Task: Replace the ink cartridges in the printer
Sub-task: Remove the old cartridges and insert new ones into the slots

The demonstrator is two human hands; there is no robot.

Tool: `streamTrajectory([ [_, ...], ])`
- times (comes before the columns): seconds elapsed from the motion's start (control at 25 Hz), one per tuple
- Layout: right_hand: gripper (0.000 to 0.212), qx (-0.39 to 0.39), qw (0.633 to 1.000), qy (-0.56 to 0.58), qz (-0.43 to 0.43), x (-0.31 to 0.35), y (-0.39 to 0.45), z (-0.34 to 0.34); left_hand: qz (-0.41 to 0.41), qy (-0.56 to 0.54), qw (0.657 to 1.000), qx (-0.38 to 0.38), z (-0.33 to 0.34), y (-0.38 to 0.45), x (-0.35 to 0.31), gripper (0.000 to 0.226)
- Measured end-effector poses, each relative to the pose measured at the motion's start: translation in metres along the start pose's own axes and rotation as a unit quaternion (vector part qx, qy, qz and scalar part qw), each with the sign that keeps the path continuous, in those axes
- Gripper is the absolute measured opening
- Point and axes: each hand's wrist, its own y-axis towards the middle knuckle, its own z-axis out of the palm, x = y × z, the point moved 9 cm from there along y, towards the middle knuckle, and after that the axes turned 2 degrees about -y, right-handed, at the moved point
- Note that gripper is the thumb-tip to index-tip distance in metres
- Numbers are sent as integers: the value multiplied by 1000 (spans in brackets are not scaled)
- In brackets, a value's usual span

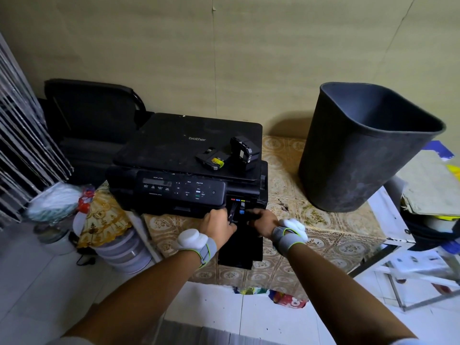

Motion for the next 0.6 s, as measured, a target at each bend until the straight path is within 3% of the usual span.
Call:
streamTrajectory([
  [0.2, 43, 5, 1000, 7, 3, -3, 0, 1, 24, 12, 999, -34, -9, -4, -3, 29],
  [0.6, 42, -1, 1000, -4, -7, -3, 1, 0, 29, 50, 998, -14, 1, 5, -15, 32],
])
